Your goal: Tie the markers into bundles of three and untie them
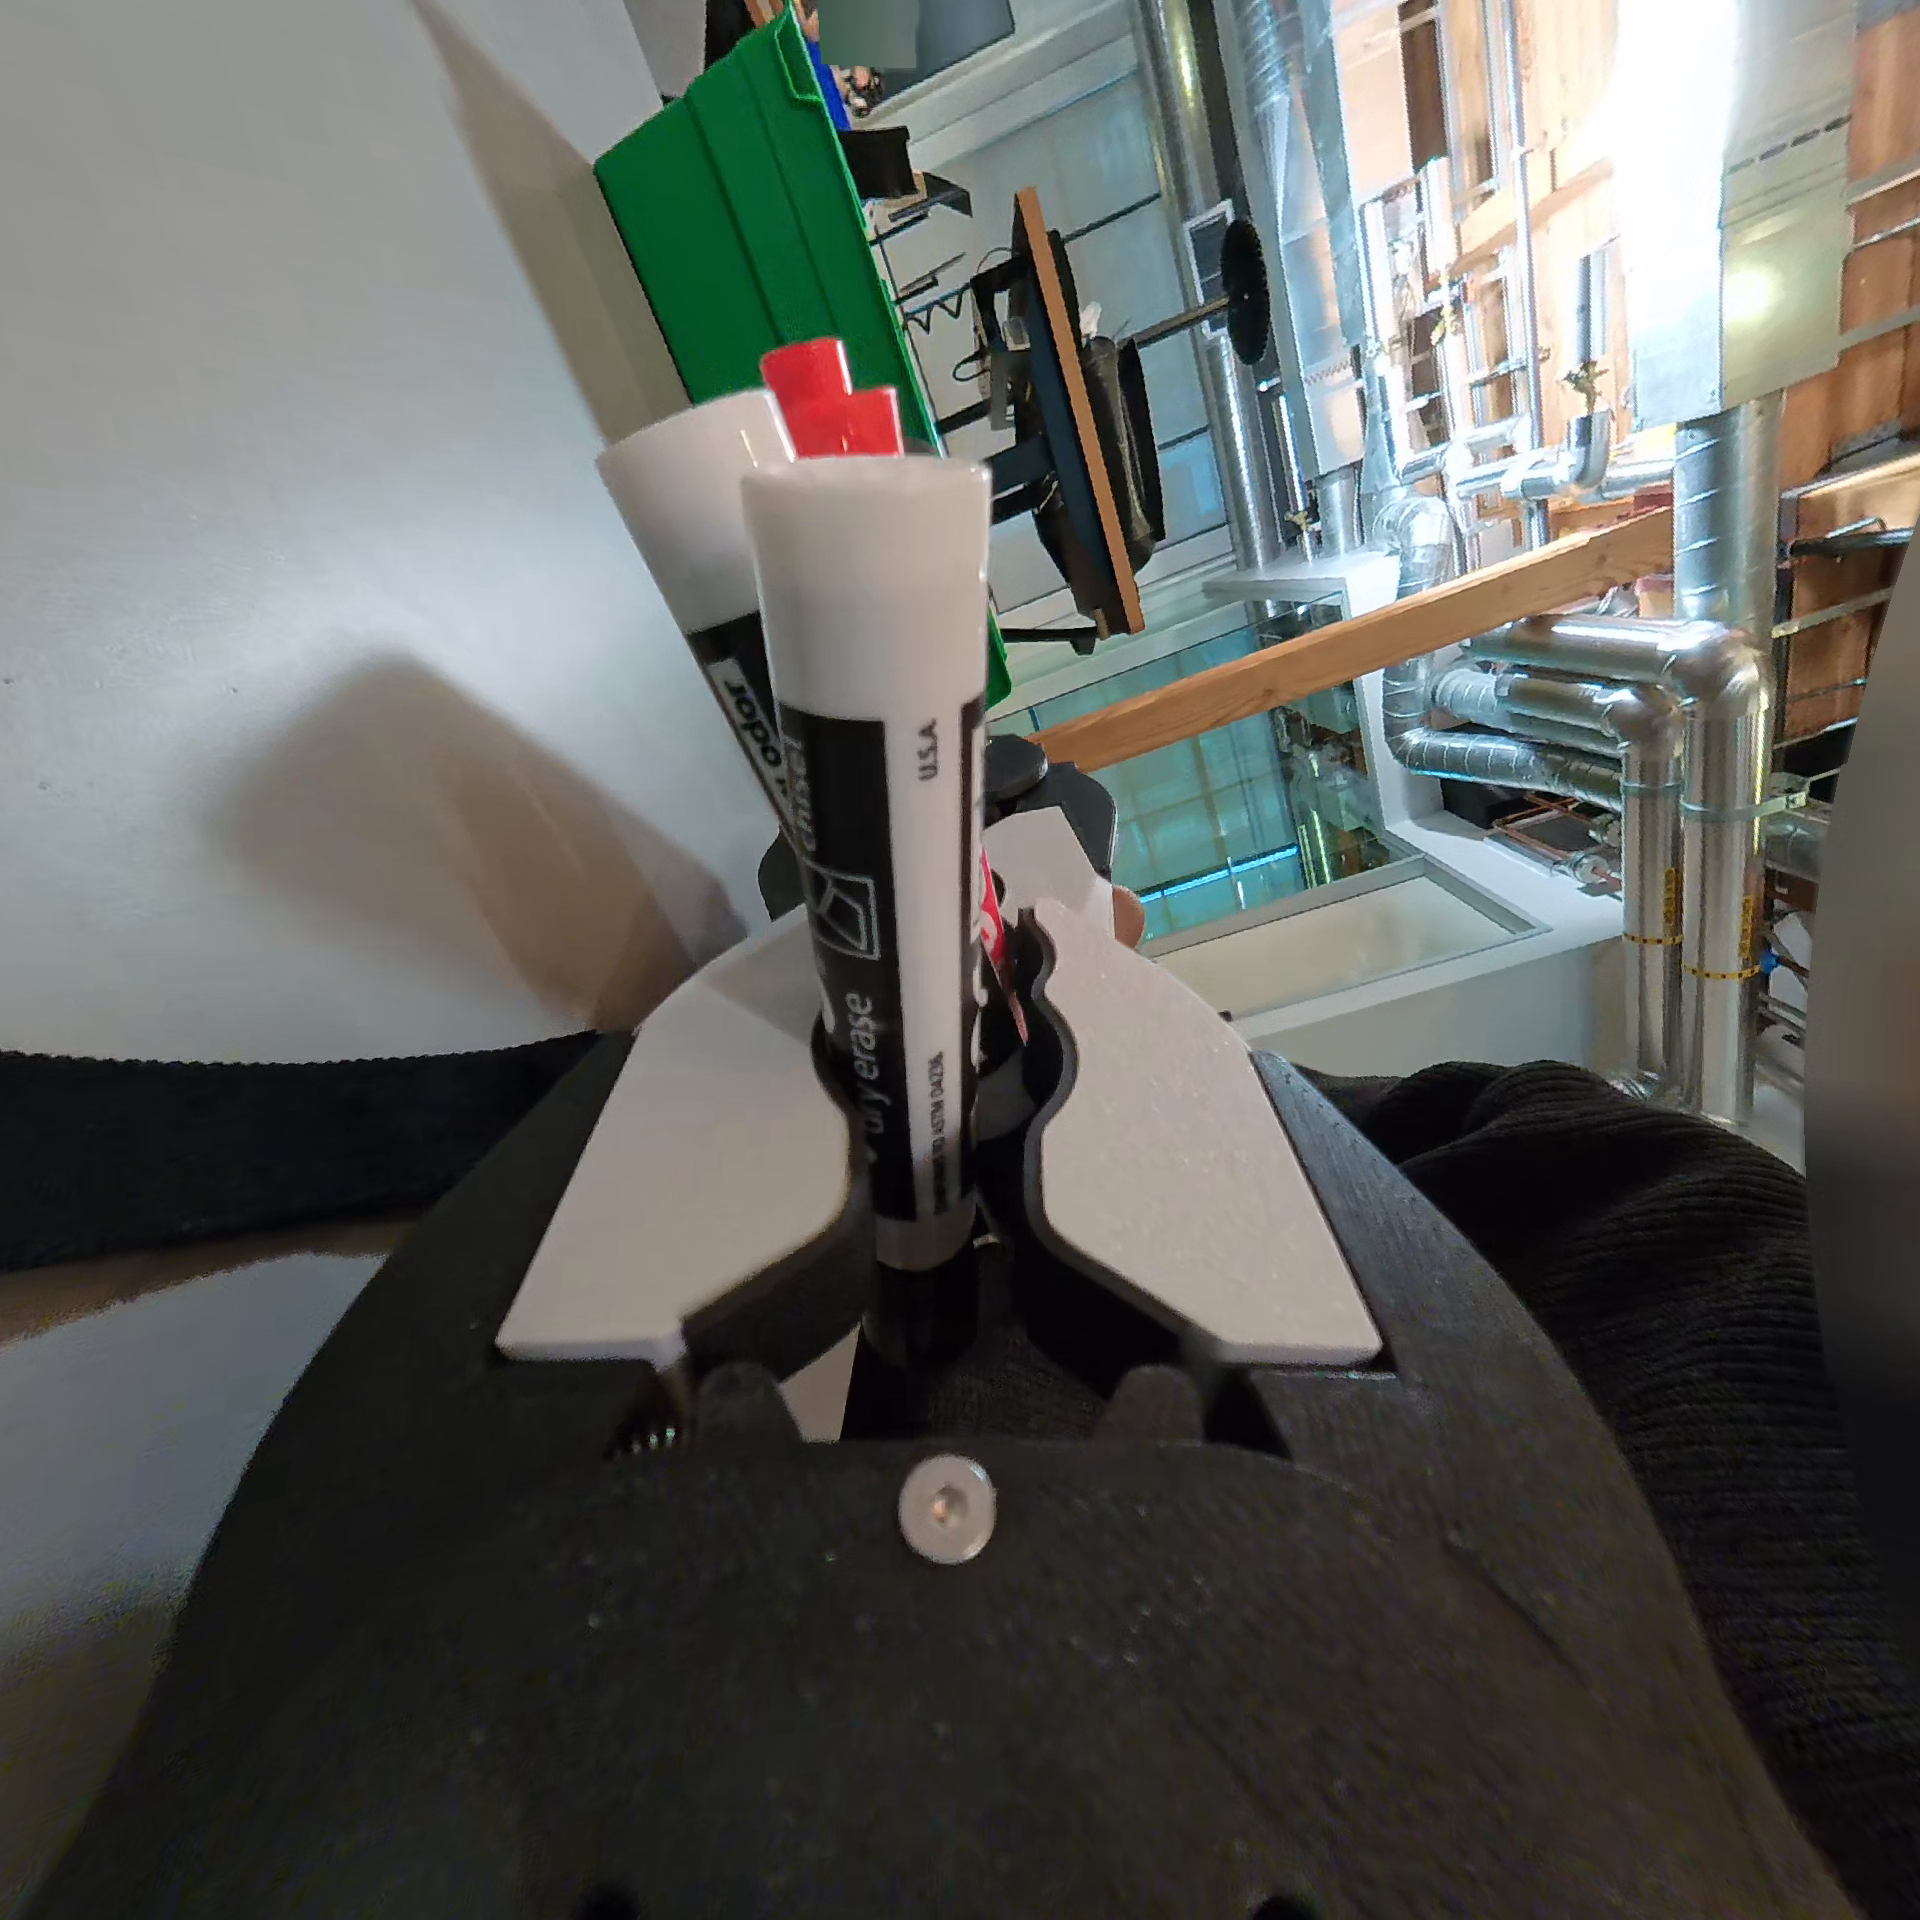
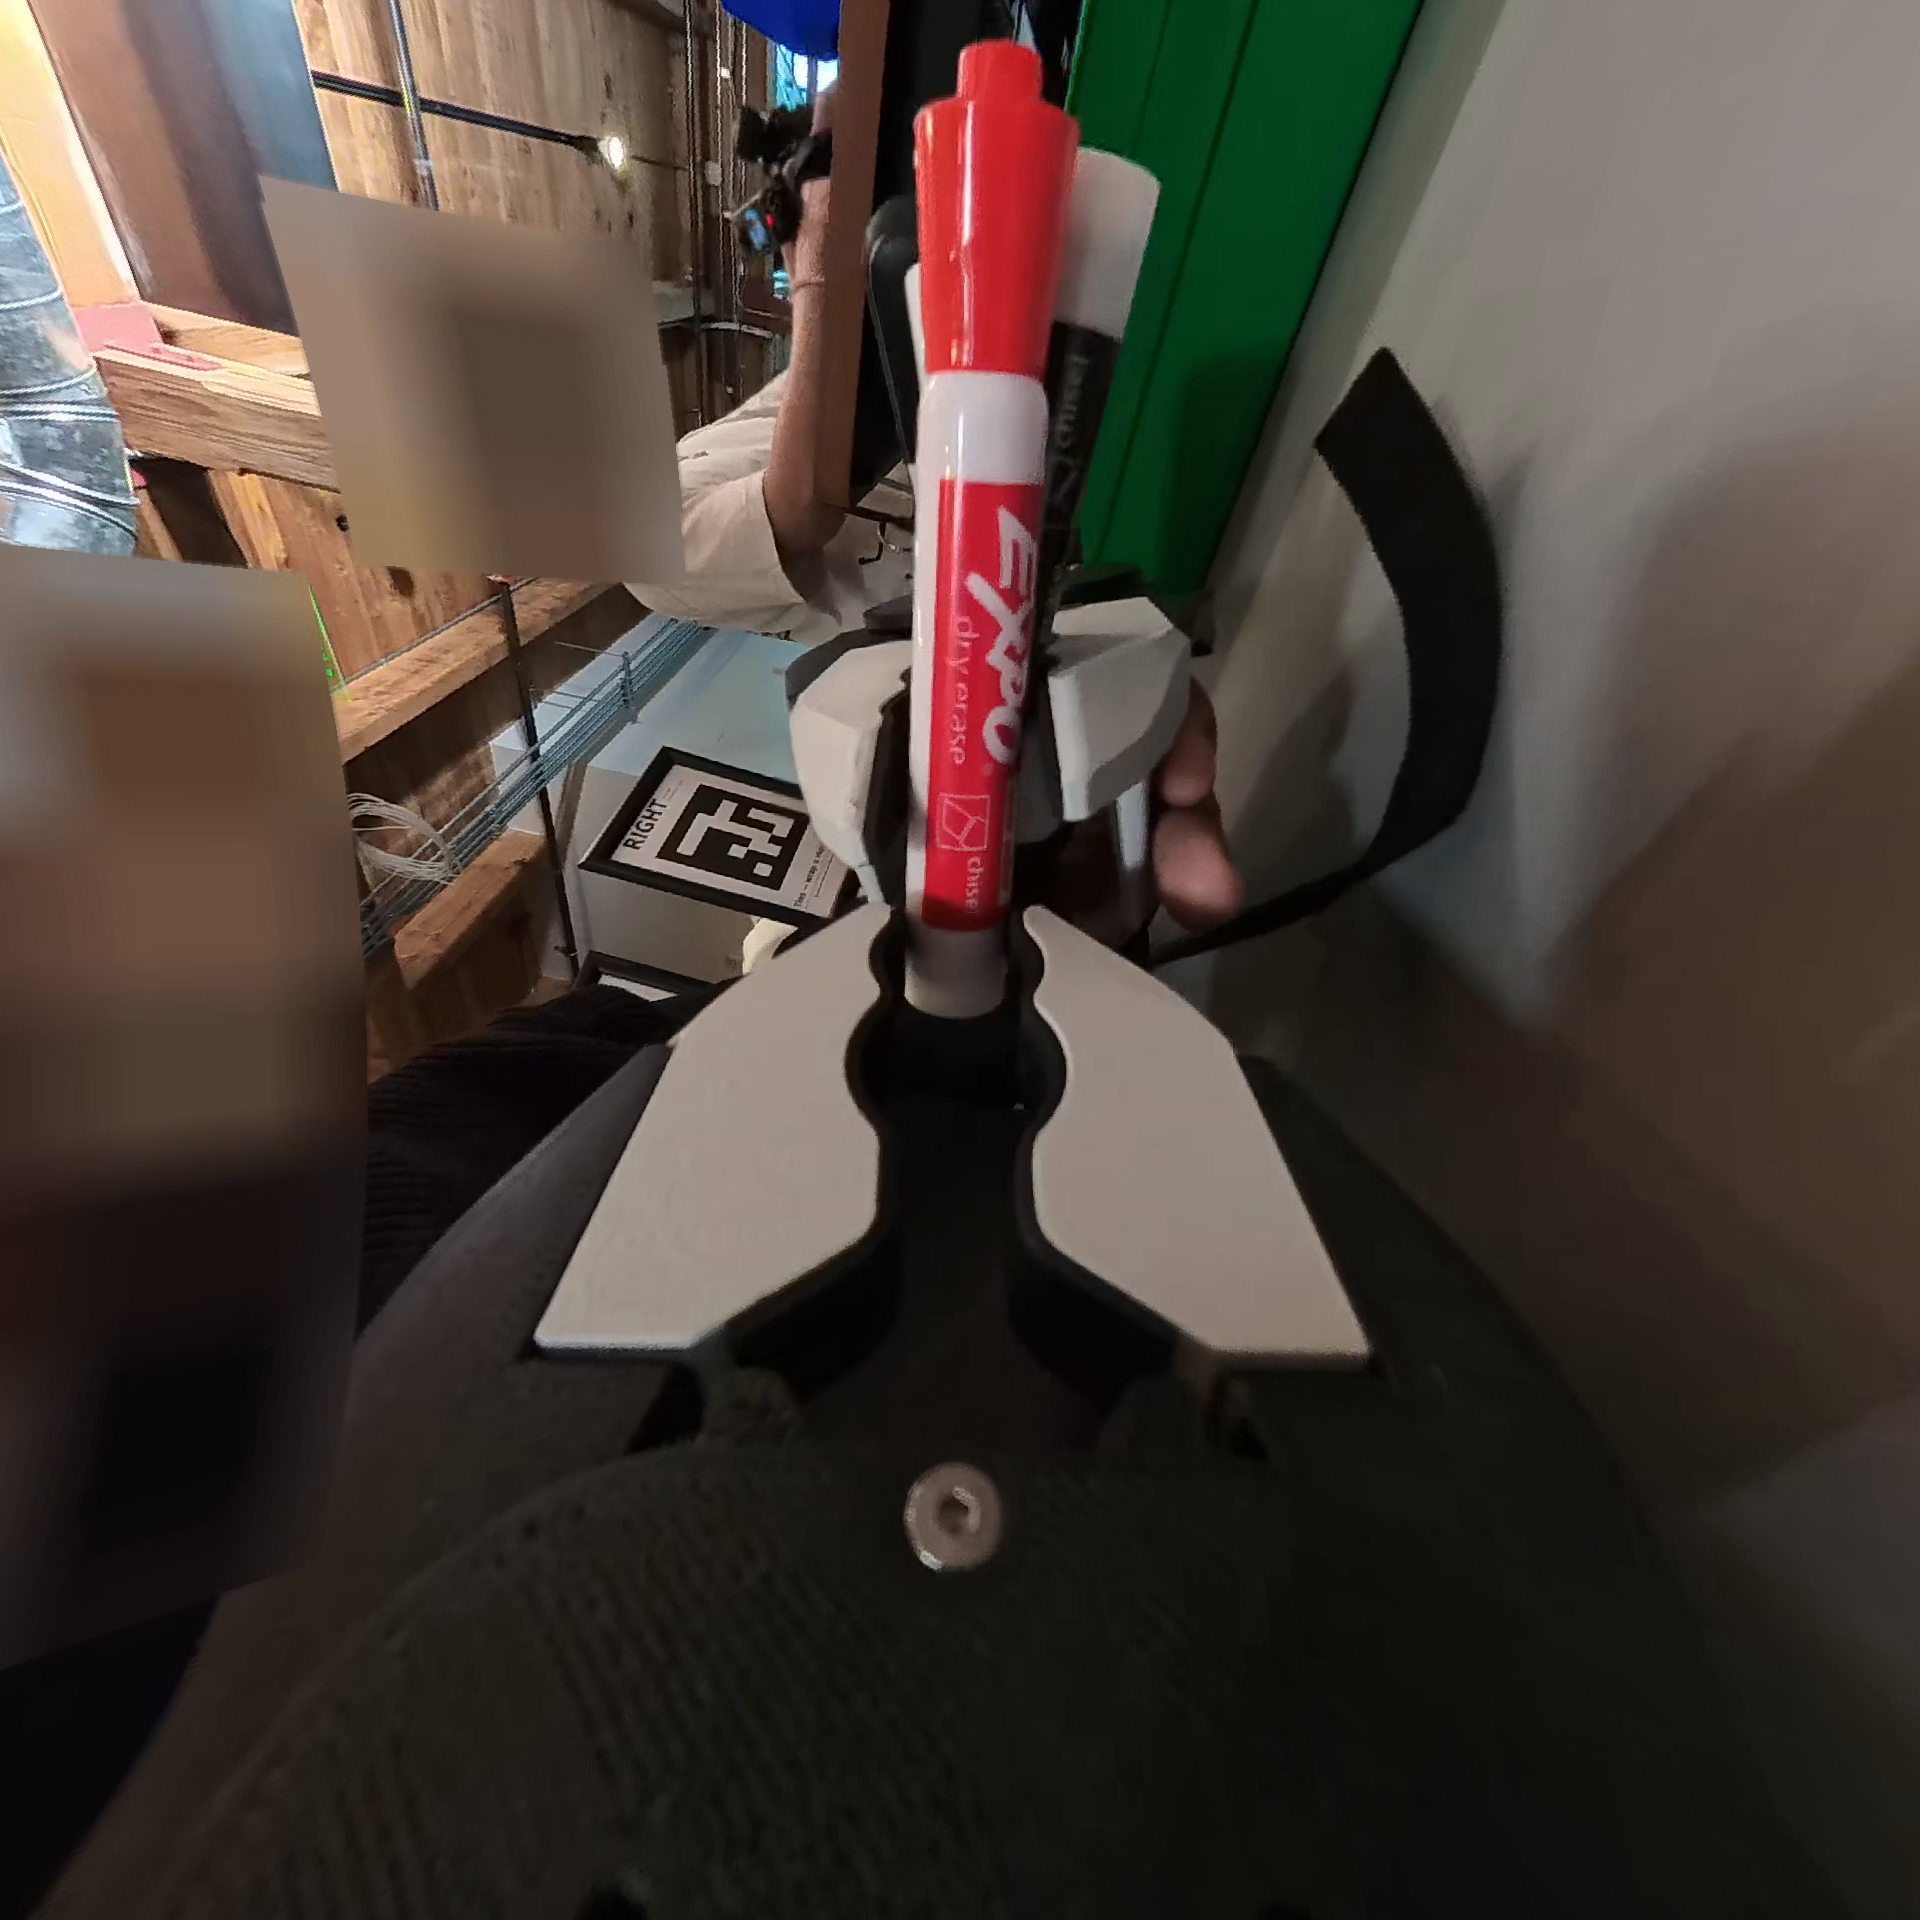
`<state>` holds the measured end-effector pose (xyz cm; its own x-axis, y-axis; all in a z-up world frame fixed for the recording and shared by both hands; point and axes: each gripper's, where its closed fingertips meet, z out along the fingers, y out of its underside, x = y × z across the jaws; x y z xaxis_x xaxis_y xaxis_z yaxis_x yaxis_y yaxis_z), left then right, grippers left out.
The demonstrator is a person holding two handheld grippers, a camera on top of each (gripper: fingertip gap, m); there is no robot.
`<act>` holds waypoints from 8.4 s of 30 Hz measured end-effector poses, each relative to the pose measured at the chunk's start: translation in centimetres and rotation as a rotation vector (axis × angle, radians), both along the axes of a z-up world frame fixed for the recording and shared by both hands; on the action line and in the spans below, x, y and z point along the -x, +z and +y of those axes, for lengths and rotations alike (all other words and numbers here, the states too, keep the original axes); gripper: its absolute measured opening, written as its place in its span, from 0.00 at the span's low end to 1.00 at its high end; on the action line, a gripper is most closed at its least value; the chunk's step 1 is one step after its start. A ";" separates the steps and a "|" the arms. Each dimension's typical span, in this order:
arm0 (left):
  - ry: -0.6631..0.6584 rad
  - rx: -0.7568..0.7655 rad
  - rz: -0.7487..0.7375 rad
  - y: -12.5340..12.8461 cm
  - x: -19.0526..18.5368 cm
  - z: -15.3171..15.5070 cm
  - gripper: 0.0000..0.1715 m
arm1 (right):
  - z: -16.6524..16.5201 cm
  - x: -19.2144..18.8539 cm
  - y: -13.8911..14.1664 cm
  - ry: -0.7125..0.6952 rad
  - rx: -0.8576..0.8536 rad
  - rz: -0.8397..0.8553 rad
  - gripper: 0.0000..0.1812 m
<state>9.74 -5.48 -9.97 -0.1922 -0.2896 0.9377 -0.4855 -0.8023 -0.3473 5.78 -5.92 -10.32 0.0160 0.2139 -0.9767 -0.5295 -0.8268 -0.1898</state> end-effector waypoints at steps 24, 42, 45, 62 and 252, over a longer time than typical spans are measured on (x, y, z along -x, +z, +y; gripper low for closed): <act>-0.085 0.008 0.013 -0.2 0.3 -1.4 0.14 | -0.9 0.8 -0.4 0.092 0.017 -0.001 0.10; -0.026 0.039 0.027 -0.2 0.1 -0.1 0.12 | 1.4 -4.5 0.9 -0.160 -0.083 -0.024 0.22; -0.009 0.041 0.021 0.0 0.1 0.3 0.13 | 1.6 -5.1 1.3 -0.198 -0.115 -0.047 0.22; -0.021 0.022 0.108 -1.2 1.0 1.8 0.13 | 2.1 -4.4 -2.7 -0.197 -0.093 -0.469 0.28; -0.315 0.187 -0.035 1.4 3.1 -4.1 0.11 | -1.4 -2.7 3.8 0.771 -1.498 -1.164 0.18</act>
